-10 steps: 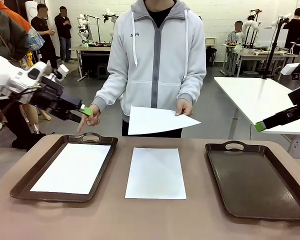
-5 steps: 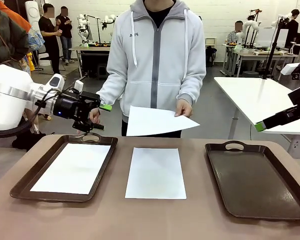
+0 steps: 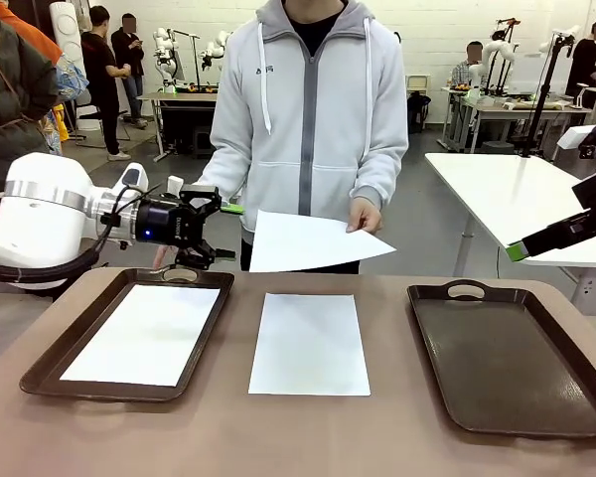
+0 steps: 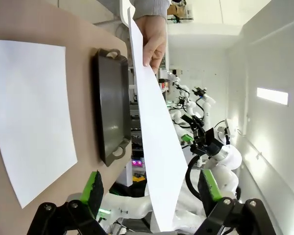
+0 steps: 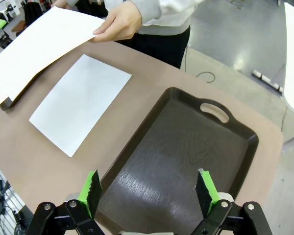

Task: Sort the A4 documents.
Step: Receive the A4 Paper, then place the A4 Paper in the designated Handle tray.

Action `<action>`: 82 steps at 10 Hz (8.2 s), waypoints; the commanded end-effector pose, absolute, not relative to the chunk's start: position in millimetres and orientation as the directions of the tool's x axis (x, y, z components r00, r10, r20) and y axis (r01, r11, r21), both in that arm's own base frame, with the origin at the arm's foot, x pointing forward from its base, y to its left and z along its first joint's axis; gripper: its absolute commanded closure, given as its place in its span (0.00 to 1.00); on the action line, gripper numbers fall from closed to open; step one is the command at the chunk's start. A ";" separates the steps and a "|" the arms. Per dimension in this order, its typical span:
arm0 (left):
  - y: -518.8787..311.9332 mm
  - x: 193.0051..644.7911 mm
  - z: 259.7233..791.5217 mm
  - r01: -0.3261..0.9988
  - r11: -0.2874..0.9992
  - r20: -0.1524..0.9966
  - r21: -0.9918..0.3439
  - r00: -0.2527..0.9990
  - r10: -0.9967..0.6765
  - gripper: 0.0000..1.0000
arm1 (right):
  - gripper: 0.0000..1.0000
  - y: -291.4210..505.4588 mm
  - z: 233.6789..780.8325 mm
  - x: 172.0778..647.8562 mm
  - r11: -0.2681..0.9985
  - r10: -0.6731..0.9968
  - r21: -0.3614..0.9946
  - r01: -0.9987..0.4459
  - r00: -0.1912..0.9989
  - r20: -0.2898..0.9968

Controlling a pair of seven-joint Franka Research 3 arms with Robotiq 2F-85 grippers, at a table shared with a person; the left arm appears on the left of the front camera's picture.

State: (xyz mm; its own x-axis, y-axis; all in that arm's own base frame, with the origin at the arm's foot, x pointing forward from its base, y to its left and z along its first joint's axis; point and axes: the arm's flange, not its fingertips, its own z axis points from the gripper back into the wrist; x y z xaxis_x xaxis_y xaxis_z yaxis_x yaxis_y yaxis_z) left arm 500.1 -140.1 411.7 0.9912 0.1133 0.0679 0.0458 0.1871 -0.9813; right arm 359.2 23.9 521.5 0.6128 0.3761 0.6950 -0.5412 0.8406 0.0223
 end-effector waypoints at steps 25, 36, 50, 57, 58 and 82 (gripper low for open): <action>-175.3 520.1 389.9 0.017 0.046 0.021 -0.999 0.996 0.087 1.00 | 0.00 23.9 520.4 359.8 0.838 0.376 0.027 -0.544 0.613 0.695; -173.6 518.8 388.8 -0.006 0.057 -0.001 -0.998 0.997 0.074 1.00 | 0.00 23.9 520.4 359.8 0.838 0.376 0.027 -0.544 0.613 0.695; -157.1 516.7 406.2 0.078 0.151 0.071 -0.985 0.996 -0.051 0.99 | 0.00 23.9 520.4 359.8 0.838 0.376 0.027 -0.544 0.613 0.695; -29.3 516.7 414.5 0.084 0.448 0.052 -0.890 0.995 -0.085 0.99 | 0.00 23.9 520.4 359.8 0.838 0.376 0.027 -0.544 0.613 0.695; -16.3 524.1 406.7 0.073 0.456 0.039 -0.887 0.996 -0.083 0.99 | 0.00 23.9 520.4 359.8 0.838 0.376 0.027 -0.544 0.613 0.695; 56.8 559.2 344.7 -0.044 0.934 -0.009 -0.355 0.999 0.044 0.03 | 0.00 23.9 520.4 359.8 0.838 0.376 0.027 -0.544 0.613 0.695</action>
State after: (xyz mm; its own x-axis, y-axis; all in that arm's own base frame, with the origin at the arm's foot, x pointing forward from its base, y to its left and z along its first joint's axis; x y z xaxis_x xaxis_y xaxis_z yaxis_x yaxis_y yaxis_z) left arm 565.6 57.4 341.6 0.9997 0.0216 -0.0075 -0.0228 0.9203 -0.3905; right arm 359.2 23.7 521.5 0.6128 0.3757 0.6952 -0.5409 0.8408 0.0224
